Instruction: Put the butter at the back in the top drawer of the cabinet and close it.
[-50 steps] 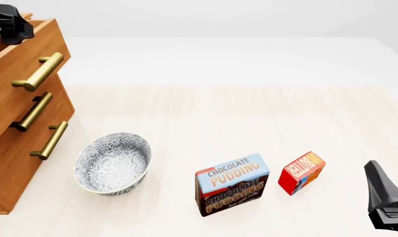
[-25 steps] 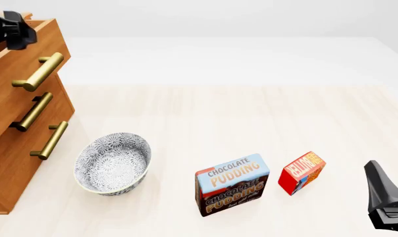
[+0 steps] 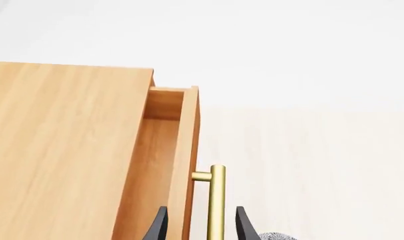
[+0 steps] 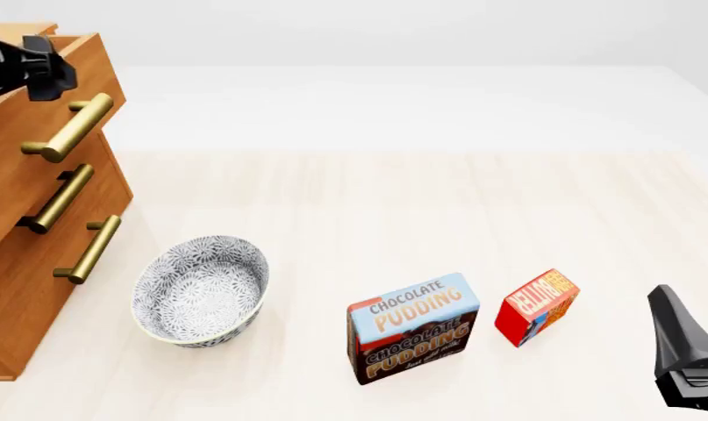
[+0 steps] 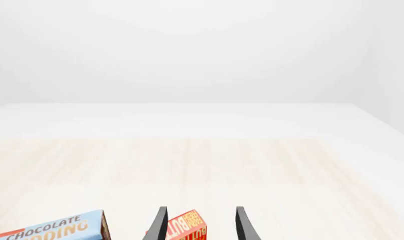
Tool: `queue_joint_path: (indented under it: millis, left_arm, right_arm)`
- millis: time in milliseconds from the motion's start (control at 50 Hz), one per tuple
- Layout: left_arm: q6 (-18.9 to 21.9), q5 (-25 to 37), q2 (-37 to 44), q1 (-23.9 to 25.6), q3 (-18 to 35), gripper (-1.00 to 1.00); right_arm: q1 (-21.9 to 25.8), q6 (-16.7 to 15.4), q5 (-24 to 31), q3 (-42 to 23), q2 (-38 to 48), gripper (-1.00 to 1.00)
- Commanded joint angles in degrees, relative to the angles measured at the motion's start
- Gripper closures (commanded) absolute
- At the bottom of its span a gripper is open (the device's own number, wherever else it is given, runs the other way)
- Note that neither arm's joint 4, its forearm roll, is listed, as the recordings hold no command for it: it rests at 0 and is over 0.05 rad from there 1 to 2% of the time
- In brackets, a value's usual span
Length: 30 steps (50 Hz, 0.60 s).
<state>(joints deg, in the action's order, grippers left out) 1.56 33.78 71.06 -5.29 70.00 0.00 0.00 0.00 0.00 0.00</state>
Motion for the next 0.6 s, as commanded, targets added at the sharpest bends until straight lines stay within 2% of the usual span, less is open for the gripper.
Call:
queue_joint_path:
  millis: [20,600]
  left_arm:
    - [-0.9,-1.2,0.6,-0.1,-1.0,-1.0]
    - [-2.8,-4.5,2.1,-0.5,-3.2,-1.0]
  right_arm:
    - [0.0,0.0,0.0,0.0,0.0,-1.0]
    - [0.0,0.0,0.0,0.0,0.0,-1.0]
